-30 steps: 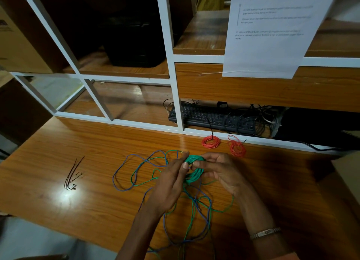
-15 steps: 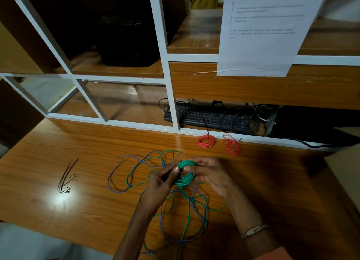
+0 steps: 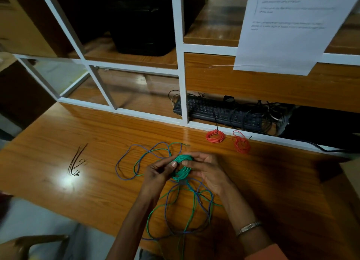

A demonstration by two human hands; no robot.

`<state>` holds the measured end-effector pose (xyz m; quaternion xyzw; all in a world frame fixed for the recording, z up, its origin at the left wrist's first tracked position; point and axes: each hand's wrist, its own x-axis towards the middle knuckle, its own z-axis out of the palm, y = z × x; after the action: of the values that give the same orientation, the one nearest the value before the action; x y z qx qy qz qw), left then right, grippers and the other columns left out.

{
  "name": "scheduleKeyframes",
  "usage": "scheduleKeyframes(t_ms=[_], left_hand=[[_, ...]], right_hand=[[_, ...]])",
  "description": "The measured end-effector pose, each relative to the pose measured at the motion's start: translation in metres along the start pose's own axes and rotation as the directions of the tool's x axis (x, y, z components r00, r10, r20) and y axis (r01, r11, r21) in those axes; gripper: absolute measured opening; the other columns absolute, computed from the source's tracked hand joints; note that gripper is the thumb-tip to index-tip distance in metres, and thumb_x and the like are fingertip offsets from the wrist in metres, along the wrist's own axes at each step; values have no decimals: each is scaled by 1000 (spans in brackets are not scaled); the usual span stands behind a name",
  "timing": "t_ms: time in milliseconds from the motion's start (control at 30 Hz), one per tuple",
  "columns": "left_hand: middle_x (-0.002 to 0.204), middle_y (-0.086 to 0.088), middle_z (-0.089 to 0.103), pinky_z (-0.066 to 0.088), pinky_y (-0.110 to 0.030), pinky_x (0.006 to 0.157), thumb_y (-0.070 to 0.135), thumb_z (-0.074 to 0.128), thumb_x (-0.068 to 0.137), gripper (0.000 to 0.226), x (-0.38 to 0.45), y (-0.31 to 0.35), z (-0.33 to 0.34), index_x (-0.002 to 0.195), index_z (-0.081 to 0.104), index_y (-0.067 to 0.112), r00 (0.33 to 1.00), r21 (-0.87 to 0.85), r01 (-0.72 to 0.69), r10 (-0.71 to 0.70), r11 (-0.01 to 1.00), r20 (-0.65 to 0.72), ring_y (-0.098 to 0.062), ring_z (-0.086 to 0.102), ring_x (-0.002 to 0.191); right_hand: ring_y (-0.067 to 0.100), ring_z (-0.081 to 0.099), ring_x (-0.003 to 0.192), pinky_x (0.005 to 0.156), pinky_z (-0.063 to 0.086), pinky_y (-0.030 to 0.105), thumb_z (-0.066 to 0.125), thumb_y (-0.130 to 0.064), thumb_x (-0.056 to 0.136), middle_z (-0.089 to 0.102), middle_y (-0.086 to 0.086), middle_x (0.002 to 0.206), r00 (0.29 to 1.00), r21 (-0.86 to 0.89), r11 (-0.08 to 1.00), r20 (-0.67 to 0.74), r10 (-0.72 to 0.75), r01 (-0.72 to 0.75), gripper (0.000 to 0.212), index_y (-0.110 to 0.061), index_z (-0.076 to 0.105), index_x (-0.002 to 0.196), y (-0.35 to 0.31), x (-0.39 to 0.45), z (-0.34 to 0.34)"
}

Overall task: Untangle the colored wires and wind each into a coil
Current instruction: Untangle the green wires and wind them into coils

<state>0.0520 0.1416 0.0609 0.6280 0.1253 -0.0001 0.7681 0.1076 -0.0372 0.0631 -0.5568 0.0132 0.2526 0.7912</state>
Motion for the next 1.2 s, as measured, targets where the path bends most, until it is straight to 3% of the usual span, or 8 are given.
scheduleKeyframes(t_ms=[133,367,500,667,800,867,967,1200], left_hand=[[102,-9,81,60,-26,76,0,67,96,22,-8,-4,-25,116,76,2,991,14,-35,37,999,-128,-13,75,90],[90,-1,81,60,-21,71,0,64,98,19,-17,5,-94,108,76,10,940,-74,-29,2,997,-342,-9,73,79],[98,-10,78,58,-22,68,7,66,99,19,-22,21,-156,115,76,10,886,-55,-59,27,997,-462,-18,69,84],[101,-11,75,59,-21,69,12,64,101,24,-29,45,-228,124,72,11,812,-28,-77,47,997,-581,-10,71,82],[101,-8,77,59,-32,78,17,67,101,17,-26,47,-281,116,75,20,774,-56,-58,9,997,-633,-19,72,92],[103,-7,78,57,-40,84,19,67,101,16,-24,45,-304,113,76,22,770,-69,-32,-19,997,-638,-20,72,95],[106,-7,77,60,-30,77,19,66,101,23,-20,41,-334,123,73,15,771,-77,1,-50,997,-635,-14,72,92],[113,-6,77,61,-32,80,18,68,100,17,-14,23,-397,111,75,29,779,-138,95,-159,986,-607,-20,73,105]], right_hand=[[23,72,109,85,57,32,81,-10,84,76,9,116,996,-119,990,38,84,-79,35,-11,74,118,4,11,24],[5,71,104,81,55,27,81,-33,86,77,-10,111,981,-318,934,45,187,-163,30,-22,75,113,22,46,89],[6,67,84,70,53,24,74,-28,92,75,-9,90,967,-422,875,-21,254,-239,11,-22,75,100,40,81,144],[7,57,61,49,42,17,70,-12,92,68,4,83,953,-605,759,2,303,-240,20,-6,73,110,74,122,219],[3,55,45,39,39,14,67,-10,95,62,-9,52,932,-722,657,49,360,-216,14,-14,67,82,105,162,270],[8,61,56,49,51,19,74,-18,90,64,-14,53,943,-809,568,57,328,-148,19,-22,67,73,122,180,295],[18,69,81,75,61,34,77,-28,80,74,-5,85,971,-903,421,24,239,-82,12,-26,67,74,142,201,326],[29,70,98,80,61,46,71,-44,84,74,5,109,998,-939,343,36,48,17,23,-28,68,100,173,256,379]])
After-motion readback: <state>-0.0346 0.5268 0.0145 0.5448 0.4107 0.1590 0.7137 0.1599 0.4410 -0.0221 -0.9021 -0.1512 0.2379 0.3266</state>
